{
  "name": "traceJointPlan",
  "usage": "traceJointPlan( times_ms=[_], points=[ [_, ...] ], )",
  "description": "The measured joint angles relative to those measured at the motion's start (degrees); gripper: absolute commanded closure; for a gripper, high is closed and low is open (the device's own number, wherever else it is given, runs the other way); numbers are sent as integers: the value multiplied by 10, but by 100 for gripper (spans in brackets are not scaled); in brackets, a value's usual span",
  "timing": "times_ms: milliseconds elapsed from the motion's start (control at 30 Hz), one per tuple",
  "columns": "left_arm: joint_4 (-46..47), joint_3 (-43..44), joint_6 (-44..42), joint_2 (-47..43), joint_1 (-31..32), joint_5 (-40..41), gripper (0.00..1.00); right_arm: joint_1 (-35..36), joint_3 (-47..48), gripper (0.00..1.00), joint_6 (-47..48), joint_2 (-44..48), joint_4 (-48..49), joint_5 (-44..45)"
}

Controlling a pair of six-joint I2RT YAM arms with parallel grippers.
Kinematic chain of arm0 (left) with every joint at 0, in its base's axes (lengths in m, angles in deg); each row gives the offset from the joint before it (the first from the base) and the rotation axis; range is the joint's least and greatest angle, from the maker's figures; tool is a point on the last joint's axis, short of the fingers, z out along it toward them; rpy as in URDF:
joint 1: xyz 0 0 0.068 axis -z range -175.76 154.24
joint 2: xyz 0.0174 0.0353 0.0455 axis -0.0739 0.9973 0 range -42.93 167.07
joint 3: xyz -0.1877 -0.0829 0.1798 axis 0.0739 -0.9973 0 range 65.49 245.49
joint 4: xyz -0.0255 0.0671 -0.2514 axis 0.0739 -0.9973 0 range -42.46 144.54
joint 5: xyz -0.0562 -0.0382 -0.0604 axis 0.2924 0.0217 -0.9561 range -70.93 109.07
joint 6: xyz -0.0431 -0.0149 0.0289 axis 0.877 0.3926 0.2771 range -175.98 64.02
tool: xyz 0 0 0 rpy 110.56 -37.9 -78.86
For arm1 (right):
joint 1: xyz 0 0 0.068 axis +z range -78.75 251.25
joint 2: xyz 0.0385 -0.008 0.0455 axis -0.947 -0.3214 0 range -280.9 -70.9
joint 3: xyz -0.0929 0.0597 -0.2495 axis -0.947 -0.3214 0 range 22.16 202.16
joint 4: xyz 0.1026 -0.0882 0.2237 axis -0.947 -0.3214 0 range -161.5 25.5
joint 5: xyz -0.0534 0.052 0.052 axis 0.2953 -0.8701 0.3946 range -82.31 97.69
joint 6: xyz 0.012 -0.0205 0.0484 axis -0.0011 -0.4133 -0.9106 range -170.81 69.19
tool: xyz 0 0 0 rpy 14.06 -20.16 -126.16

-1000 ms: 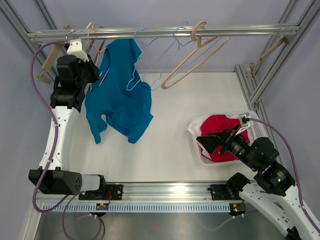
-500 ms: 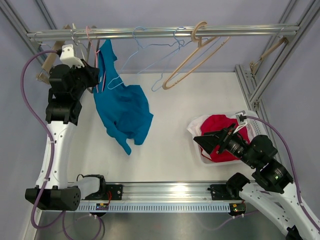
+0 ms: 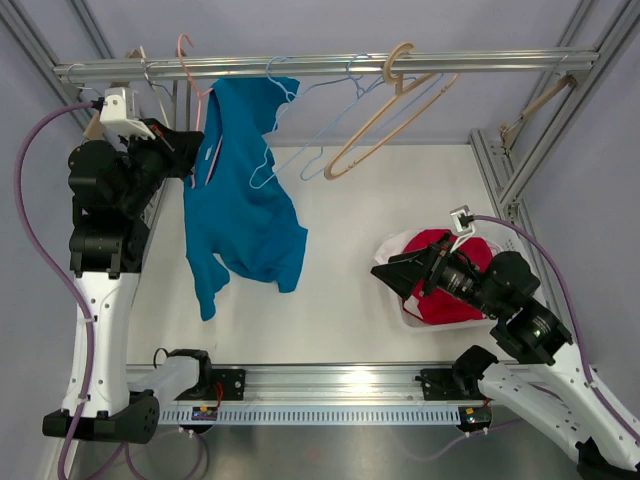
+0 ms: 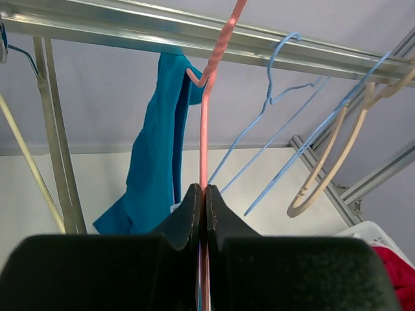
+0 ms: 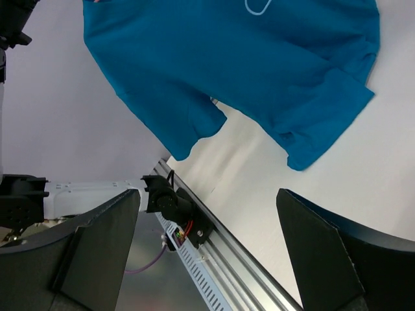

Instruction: Remove the t-shirt from the hanger

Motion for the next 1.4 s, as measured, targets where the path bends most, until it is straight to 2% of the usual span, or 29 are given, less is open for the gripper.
traceJointPlan(
  times_ms=[100, 333, 533, 833, 967, 1000, 1067, 1100, 1167, 1200, 1300, 1400],
  points=[
    [2, -22, 11, -37, 0, 0, 100, 38, 8, 4, 3, -36, 21, -1],
    [10, -99, 54, -140, 2, 0, 100, 268, 75, 1, 46, -184, 66, 76],
    [9, -149, 96, -210, 2, 1, 100, 373, 156, 0, 104, -343, 116, 164],
    [-10, -169, 148, -263, 3, -5, 100, 436, 318, 0, 175, -573, 170, 194],
    [-34, -169, 156, -282, 3, -5, 100, 456, 368, 3, 198, -629, 170, 195],
    [-40, -169, 158, -286, 3, -5, 100, 459, 374, 17, 200, -636, 170, 195],
    [-50, -168, 160, -294, 3, -5, 100, 464, 384, 33, 207, -647, 170, 194],
    [-54, -168, 160, -298, 3, -5, 100, 465, 389, 51, 207, -652, 170, 195],
    [-63, -167, 160, -307, 3, -4, 100, 467, 396, 68, 209, -657, 170, 195],
    [-66, -167, 160, -310, 3, -3, 100, 469, 397, 80, 210, -657, 170, 195],
    [-70, -167, 156, -315, 3, 2, 100, 485, 400, 100, 208, -657, 166, 200],
    [-70, -167, 155, -313, 3, 7, 100, 516, 400, 100, 209, -657, 154, 211]
  ],
)
